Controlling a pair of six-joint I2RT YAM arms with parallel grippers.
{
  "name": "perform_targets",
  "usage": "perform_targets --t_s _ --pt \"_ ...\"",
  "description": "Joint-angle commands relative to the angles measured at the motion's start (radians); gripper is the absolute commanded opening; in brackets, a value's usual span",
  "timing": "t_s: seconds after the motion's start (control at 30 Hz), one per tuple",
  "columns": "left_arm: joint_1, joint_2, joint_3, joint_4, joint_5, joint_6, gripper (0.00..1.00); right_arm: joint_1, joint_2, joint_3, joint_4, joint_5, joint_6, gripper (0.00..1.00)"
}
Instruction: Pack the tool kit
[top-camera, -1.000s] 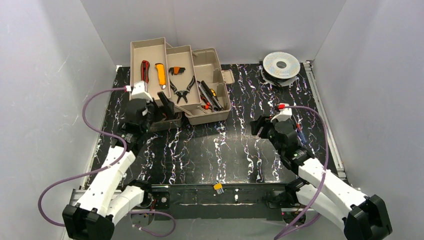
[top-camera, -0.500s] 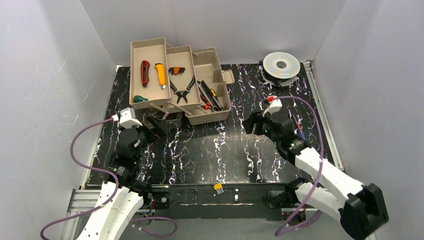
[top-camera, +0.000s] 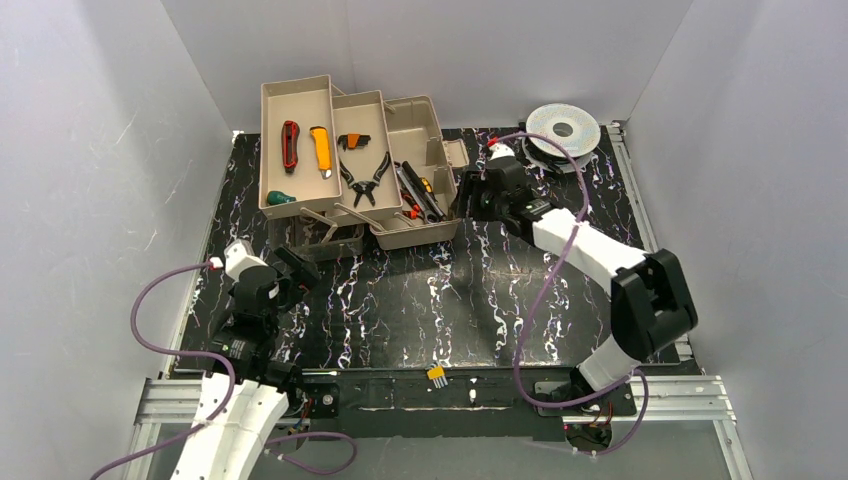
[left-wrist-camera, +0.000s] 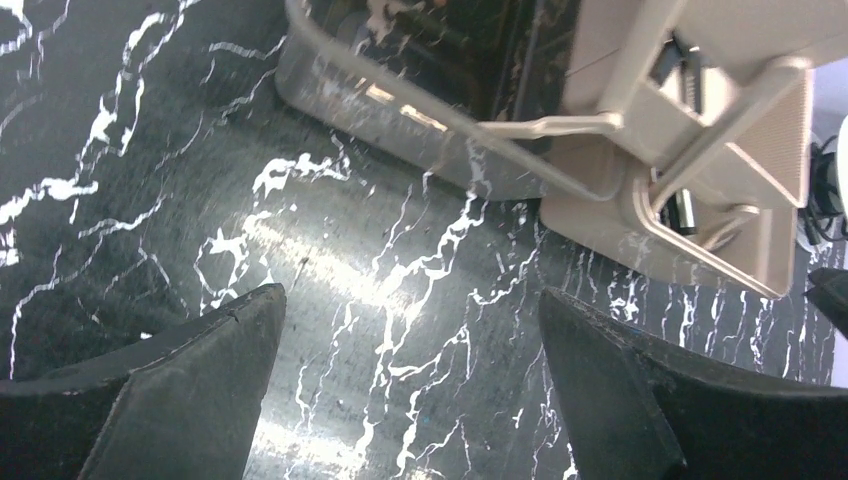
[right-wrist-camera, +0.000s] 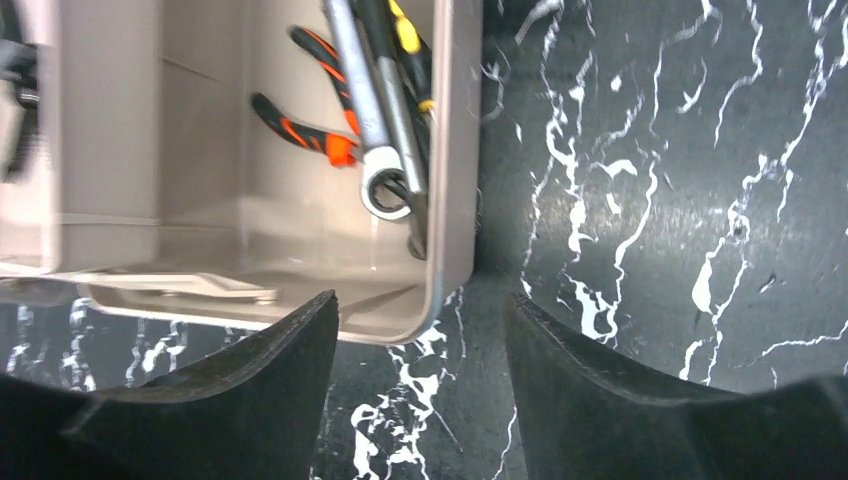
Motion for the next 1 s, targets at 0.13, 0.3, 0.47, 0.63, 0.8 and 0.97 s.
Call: perform_targets --t_s 0.13,0.3,0.47,0.63,0.8,0.97 --pt "0.137 0.003 -0.034 -0.034 0.172 -0.075 0.98 -0.002 0.127 0.061 -0.006 0.037 0.048 0.55" --pt "0.162 -0.008 0.038 -0.094 0.171 -0.050 0.98 -0.003 0.081 0.004 0.022 0.084 0.038 0.10" --pt "0.164 -0.011 0.150 -0.179 0.042 0.029 0.98 -0.005 -0.033 -0.082 0.055 0.158 0.053 0.01" --pt "0.165 0.070 0.238 -0.222 0.016 0.016 0.98 -0.027 -0.146 -0.185 0.049 0.315 0.143 0.01" --pt "0.178 0.106 0.208 -0.156 0.103 -0.075 0.98 -0.079 -0.231 -0.285 0.083 0.357 0.180 0.01" --pt "0.218 0.092 0.210 -0.125 0.123 -0.138 0.97 -0.095 -0.239 -0.375 0.244 0.316 0.157 0.01"
